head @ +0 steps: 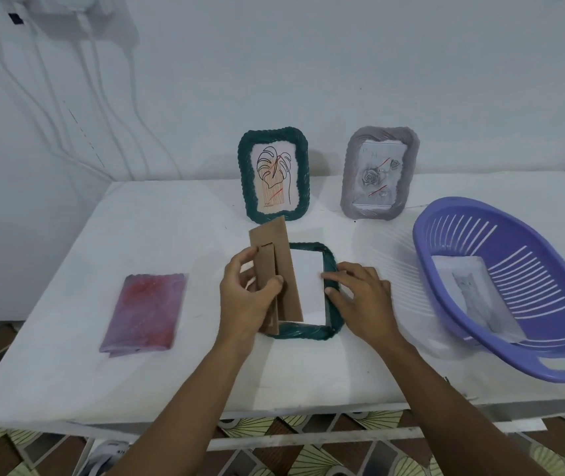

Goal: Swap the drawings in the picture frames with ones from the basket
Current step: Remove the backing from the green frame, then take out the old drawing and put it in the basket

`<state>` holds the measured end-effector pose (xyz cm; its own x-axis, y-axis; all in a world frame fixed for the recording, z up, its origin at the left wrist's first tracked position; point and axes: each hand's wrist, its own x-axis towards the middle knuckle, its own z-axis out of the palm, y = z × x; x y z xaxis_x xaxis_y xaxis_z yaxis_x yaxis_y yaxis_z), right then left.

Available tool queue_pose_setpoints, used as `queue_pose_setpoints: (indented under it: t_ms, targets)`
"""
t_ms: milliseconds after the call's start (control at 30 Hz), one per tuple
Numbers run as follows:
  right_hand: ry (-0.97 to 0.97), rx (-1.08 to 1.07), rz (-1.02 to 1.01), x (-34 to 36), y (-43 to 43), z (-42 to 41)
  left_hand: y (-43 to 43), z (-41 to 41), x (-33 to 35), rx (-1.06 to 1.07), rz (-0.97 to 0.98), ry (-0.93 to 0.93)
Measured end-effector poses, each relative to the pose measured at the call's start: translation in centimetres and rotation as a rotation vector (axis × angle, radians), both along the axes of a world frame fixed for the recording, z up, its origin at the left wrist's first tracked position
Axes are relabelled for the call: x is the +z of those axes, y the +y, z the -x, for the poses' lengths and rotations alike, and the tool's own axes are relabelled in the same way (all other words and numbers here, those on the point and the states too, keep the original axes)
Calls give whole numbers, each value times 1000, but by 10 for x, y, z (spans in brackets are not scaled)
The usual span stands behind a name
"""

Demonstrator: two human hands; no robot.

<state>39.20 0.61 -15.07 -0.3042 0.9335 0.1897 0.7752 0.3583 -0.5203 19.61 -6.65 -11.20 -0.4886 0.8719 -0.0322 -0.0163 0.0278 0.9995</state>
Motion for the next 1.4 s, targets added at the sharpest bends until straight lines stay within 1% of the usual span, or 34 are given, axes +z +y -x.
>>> queue_pose_setpoints:
  t_ms: [33, 100, 200, 267, 367, 467, 767, 800, 867, 900, 933, 967, 1067, 1133, 1200, 1267, 1400]
  targets:
    - [1, 1, 4, 0, 0, 0, -1, 5, 1, 29, -19, 35]
    - [6, 4, 2, 0, 0, 0, -2, 19, 1, 104, -6, 208]
    - [12, 5, 5, -1, 1, -1, -5, 40, -3, 153, 121, 570]
    - [16, 12, 15, -1, 1, -2, -7, 49, -10, 131, 214, 738]
    - [28, 28, 31, -1, 2, -3, -9, 55, -22, 116, 253, 906]
    - [8, 32, 38, 0, 3, -6, -11, 53, -29, 107, 266, 999]
    - [23, 26, 2, -3, -3, -9, -18, 52, -32, 38, 291, 1103]
    - [23, 27, -3, -3, -4, -8, -18, 51, -29, 49, 245, 1127]
    - [29, 21, -5, -3, -4, -8, -15, 46, -21, 47, 94, 1155]
    - [37, 14, 1, -2, -5, -8, -12, 40, -15, 7, 51, 1168]
    - [47, 6, 9, -1, -5, -8, -8, 32, -10, -44, 48, 1180]
    - [55, 1, 18, -1, -5, -8, -2, 24, -6, -88, 86, 1182]
    - [49, 3, 31, 0, -5, -9, 15, 6, -11, -153, 302, 1160]
    - [26, 15, 29, -2, -6, -10, 17, 5, -21, -167, 380, 1180]
    - [11, 21, 20, -3, -6, -11, 16, 8, -27, -158, 368, 1137]
    - [6, 18, 15, -2, -5, -11, 15, 12, -25, -137, 309, 1021]
    - [13, 23, 7, -3, -6, -11, 15, 17, -21, -97, 281, 801]
